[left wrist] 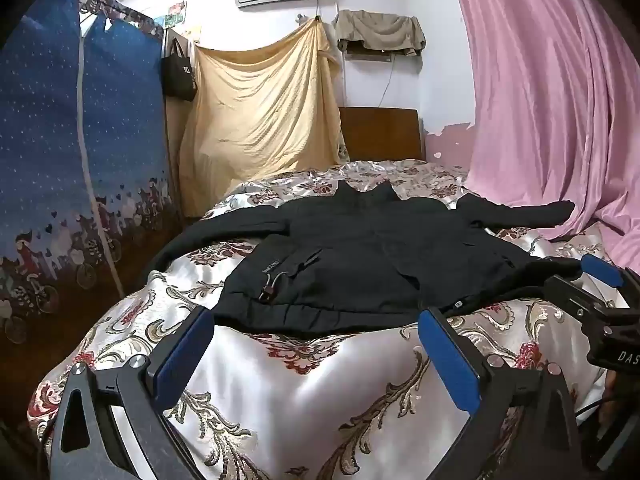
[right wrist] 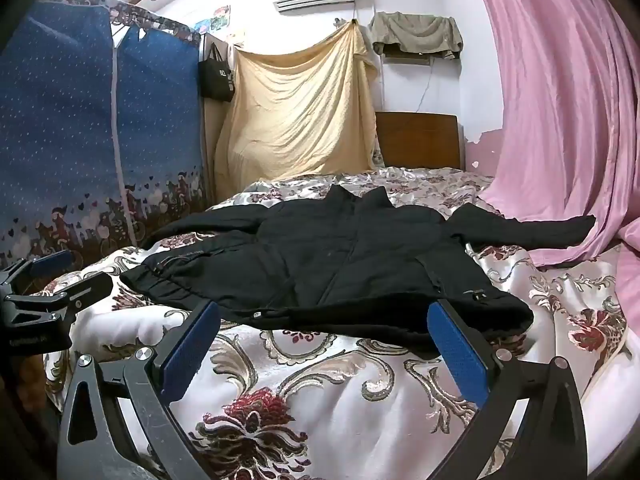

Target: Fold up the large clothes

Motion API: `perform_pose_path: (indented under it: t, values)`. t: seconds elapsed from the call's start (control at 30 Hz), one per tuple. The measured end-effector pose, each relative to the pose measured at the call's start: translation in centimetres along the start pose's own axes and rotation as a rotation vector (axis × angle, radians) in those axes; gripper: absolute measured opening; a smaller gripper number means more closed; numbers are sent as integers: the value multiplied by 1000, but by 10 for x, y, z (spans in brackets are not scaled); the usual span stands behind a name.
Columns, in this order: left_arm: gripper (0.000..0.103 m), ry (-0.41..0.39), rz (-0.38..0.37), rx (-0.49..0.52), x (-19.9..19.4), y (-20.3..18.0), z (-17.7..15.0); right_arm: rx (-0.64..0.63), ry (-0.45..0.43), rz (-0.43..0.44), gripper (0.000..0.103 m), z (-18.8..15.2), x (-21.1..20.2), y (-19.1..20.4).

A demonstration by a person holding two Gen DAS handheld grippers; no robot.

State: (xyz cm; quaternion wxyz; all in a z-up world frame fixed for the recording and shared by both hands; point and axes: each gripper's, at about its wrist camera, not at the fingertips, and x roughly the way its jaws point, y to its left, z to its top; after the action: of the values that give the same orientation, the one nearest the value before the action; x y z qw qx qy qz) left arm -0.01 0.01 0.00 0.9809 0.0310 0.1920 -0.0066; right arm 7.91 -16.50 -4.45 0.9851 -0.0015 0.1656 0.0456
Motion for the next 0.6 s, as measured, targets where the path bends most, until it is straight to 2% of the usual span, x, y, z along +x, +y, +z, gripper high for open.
perform_pose_path:
  t: [0.6]
  values:
    - [103, 20, -2, 5, 3, 1, 0, 17, 19, 1, 102, 0, 3, -2]
